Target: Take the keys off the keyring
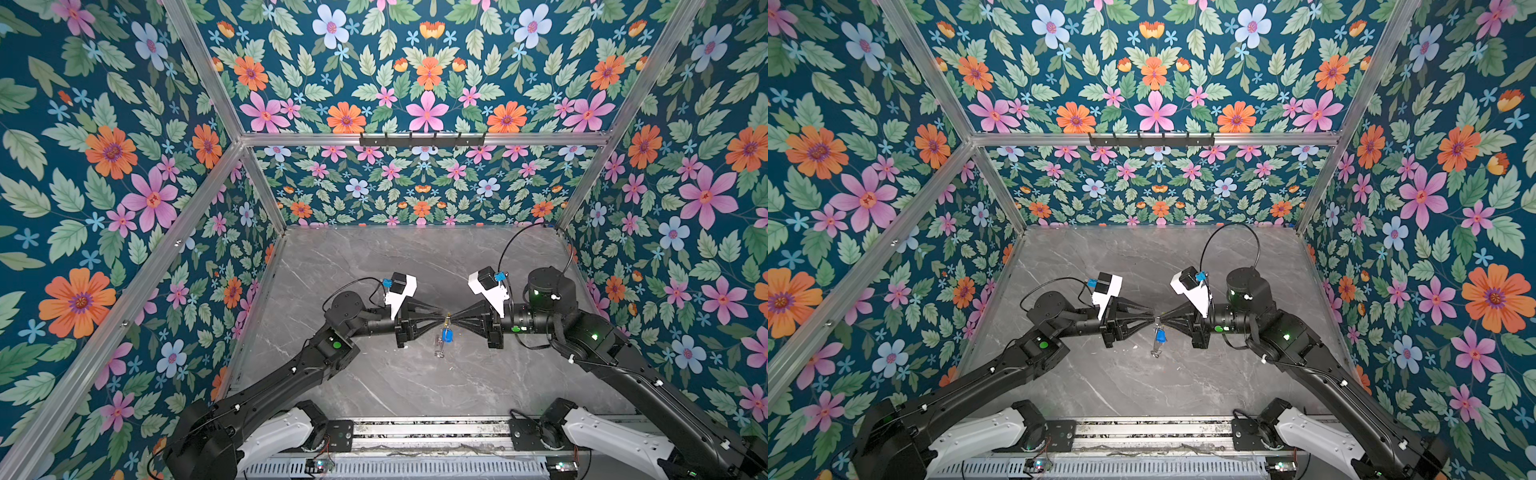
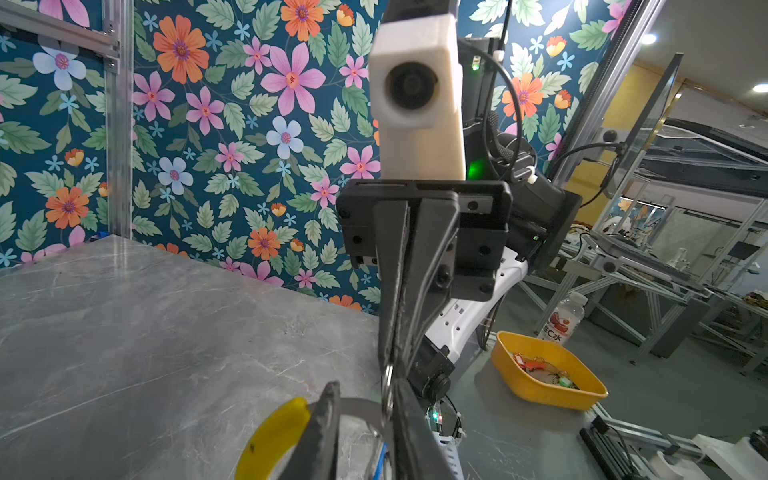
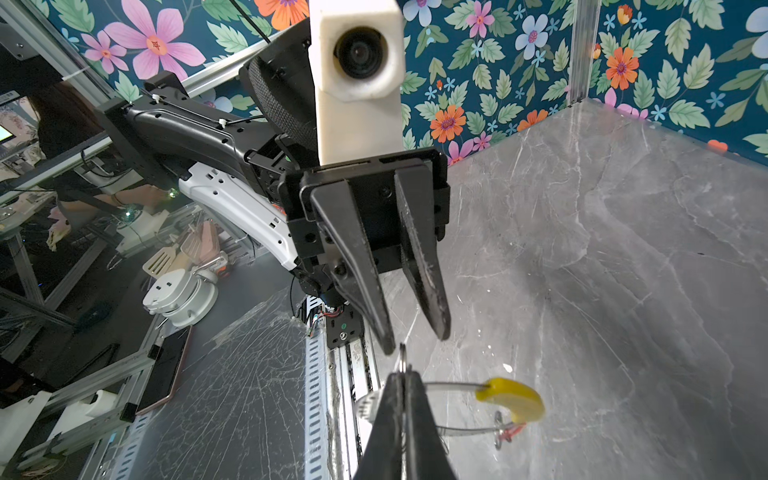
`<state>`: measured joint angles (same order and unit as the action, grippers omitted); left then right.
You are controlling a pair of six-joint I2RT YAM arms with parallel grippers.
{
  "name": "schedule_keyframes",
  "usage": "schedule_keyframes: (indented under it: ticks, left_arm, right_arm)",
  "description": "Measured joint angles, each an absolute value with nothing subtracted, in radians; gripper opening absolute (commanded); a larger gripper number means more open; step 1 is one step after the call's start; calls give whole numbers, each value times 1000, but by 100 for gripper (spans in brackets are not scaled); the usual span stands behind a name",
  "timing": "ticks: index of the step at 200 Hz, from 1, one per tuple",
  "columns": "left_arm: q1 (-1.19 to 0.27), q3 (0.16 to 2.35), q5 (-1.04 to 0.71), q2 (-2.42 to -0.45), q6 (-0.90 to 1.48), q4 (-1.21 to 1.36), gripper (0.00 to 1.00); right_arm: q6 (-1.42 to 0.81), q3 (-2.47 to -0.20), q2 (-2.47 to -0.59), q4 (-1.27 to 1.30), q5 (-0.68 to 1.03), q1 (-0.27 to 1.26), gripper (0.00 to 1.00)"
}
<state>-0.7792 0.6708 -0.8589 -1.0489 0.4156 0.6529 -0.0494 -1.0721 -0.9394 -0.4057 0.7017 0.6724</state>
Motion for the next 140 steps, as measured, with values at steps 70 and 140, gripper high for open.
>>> schedule_keyframes:
  ticks: [70,140]
  left_arm:
    - [-779,670,-910,-1063,439,683,8]
    - [-781,617,-863,-1039,440,766,0]
  right_arm:
    - [-50,-1074,-949,-387,701,678,0]
    - [-107,-1026,-924,-300,688,686,33]
